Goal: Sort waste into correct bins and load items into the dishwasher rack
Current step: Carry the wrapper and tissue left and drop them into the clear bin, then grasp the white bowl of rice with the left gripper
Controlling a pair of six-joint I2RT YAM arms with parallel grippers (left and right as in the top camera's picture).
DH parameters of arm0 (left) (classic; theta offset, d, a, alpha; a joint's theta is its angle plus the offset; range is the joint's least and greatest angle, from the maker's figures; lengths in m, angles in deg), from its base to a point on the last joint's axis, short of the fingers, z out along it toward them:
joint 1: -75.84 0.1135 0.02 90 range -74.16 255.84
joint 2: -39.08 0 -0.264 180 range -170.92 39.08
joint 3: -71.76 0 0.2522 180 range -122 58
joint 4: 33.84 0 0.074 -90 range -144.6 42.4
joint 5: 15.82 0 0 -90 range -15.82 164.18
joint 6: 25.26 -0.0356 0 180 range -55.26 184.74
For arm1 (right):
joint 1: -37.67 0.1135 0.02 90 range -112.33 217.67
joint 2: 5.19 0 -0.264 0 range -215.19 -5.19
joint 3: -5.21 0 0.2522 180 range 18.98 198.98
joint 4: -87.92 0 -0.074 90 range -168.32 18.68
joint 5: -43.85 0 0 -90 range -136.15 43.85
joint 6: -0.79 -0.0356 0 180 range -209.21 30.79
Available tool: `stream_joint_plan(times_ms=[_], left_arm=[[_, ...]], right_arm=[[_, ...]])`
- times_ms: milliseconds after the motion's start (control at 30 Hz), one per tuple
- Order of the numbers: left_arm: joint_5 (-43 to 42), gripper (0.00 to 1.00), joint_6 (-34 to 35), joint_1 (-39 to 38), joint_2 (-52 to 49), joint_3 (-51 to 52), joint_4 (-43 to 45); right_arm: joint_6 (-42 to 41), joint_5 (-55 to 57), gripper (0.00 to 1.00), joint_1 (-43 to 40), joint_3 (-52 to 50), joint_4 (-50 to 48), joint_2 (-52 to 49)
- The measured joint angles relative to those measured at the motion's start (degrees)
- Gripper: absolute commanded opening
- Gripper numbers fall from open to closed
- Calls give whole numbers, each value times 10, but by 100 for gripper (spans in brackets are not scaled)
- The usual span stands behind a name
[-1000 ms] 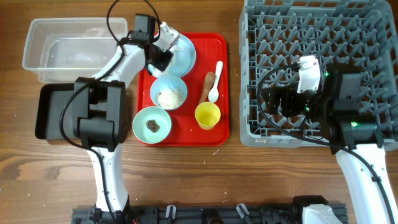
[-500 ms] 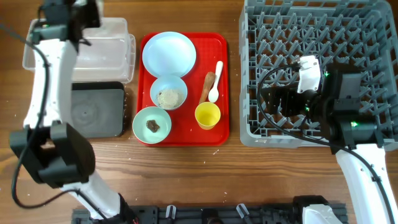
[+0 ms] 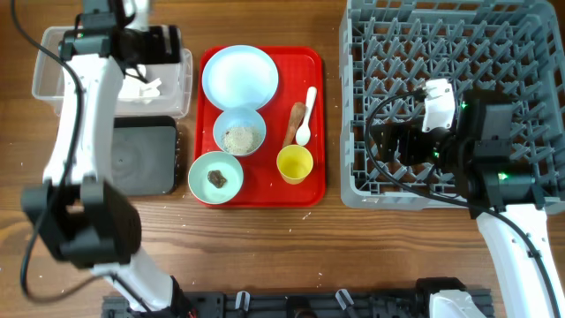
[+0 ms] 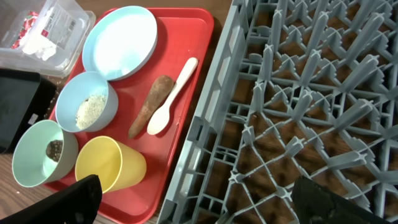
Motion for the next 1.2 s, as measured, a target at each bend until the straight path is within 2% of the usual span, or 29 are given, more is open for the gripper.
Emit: stream_joint_plan(times_ms=[133, 200, 233, 367, 467, 633, 767, 867, 900, 933, 1200], left_arm=[[-66, 96, 6, -102, 42, 22, -95], [-77, 85, 8, -154, 29, 72, -98], [-78, 76, 7, -173, 24, 96, -89], [-78, 66, 17, -216, 17, 180, -1], [-73, 51, 37, -237, 16, 234, 75], [-23, 48, 100, -261, 16, 301, 152], [16, 37, 139, -263, 16, 337, 176], [26, 23, 151, -264, 16, 351, 199], [26, 10, 154, -264, 16, 353, 199], [26, 4, 154, -264, 16, 356, 200], [47, 4, 156, -267, 29, 351, 204]], right_arm=[[0, 0, 100, 0, 0, -2, 0], [0, 0, 100, 0, 0, -2, 0], [0, 0, 100, 0, 0, -2, 0], [0, 0, 100, 0, 0, -2, 0], [0, 0, 100, 0, 0, -2, 0], [0, 0, 100, 0, 0, -2, 0], [-2, 0, 100, 0, 0, -2, 0], [-9, 0, 100, 0, 0, -2, 0], [-9, 0, 100, 0, 0, -2, 0], [-11, 0, 100, 0, 0, -2, 0], [-13, 0, 100, 0, 0, -2, 0]])
